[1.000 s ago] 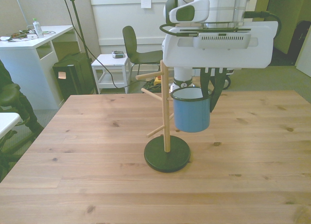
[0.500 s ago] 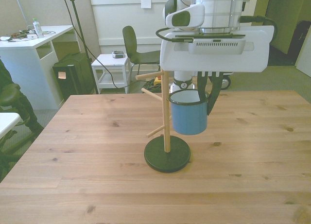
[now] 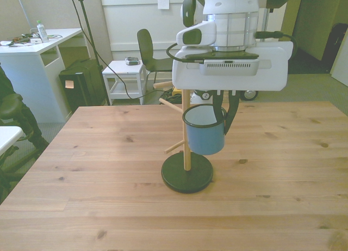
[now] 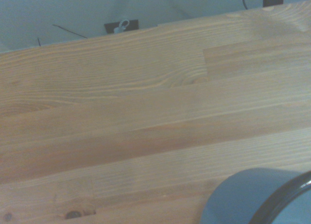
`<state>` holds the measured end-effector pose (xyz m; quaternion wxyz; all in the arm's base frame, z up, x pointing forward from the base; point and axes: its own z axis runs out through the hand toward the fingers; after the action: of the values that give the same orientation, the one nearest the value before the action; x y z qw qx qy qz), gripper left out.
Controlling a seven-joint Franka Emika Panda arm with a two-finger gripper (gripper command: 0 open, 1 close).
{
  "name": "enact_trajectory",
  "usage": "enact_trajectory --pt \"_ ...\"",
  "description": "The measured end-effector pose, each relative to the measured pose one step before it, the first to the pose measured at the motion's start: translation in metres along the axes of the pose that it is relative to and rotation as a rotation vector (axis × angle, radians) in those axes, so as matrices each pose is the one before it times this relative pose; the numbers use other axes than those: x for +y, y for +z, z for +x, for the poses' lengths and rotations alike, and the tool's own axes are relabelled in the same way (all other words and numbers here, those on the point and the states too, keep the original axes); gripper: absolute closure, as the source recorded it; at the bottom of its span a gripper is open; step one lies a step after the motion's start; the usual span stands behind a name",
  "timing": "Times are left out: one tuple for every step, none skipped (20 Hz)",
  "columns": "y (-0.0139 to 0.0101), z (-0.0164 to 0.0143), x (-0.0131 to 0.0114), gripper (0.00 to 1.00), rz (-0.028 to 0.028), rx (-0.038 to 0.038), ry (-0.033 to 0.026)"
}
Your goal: Hang the mug
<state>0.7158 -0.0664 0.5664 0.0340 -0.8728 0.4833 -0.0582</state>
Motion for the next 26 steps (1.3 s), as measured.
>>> enact_trajectory --pt "0.00026 -0.00048 0.00184 0.0 -0.00127 -0.00115 0.00117" --pt "0.0001 -0.00057 0.0015 0.0 0.00029 0.00004 0.00077" --pt "0.0 -0.00103 0.00162 0.0 -0.00081 -0.0009 0.00038" --pt "0.00035 -0.00082 0.00131 0.0 0.00014 -0.00016 0.00035" --pt "0.00016 -0.00073 0.00132 0.0 0.00156 0.00104 0.00046" --pt "0.00085 -0.00086 0.00155 0.0 -0.00093 -0.00115 0.00055" --pt "0.00099 -0.00051 0.00149 0.0 0.00018 0.0 0.00088" --pt "0.00053 -0.00061 0.0014 0.0 0.00003 -0.00038 0.00097" --pt "0.00027 -0.00083 0.00171 0.0 -0.00195 -0.00172 0.00111" --pt "0.00031 -0.00042 0.00156 0.0 -0.00128 -0.0011 0.00184" --pt "-0.00081 -0.00065 0.00166 0.0 0.00088 0.00049 0.00217" --pt "-0.00026 -0.0003 0.00148 0.0 0.00089 0.00063 0.00259" --pt "-0.00052 -0.00048 0.00159 0.0 0.00064 0.00042 0.0023" --pt "-0.00069 -0.00025 0.00187 0.0 0.00004 0.00038 0.00309" --pt "-0.00176 0.00007 0.00222 0.0 0.00095 0.00089 0.00679" --pt "-0.00256 0.00097 0.00326 0.0 0.00069 0.00091 0.01058" --pt "-0.00487 0.00208 0.00392 0.0 0.00395 0.00415 0.00904" --pt "-0.00786 0.00313 0.0046 0.0 0.00741 0.0069 0.00866" --pt "-0.00834 0.00319 0.00457 0.0 0.00818 0.00763 0.00833" --pt "-0.00906 0.00278 0.00481 0.0 0.00727 0.0068 0.00756" --pt "-0.00846 0.00268 0.00461 0.0 0.00643 0.00596 0.00703" --pt "-0.00679 0.00145 0.00313 0.0 0.00575 0.00487 0.00446" --pt "-0.00483 0.00075 0.00192 0.0 0.00445 0.00362 0.00258" --pt "-0.00313 0.00043 0.00096 0.0 0.00351 0.00277 0.00154" --pt "-0.00214 0.00023 0.00008 0.0 0.0027 0.00211 0.00045" --pt "-0.00164 0.00011 -0.00022 0.0 0.00239 0.00181 0.0"
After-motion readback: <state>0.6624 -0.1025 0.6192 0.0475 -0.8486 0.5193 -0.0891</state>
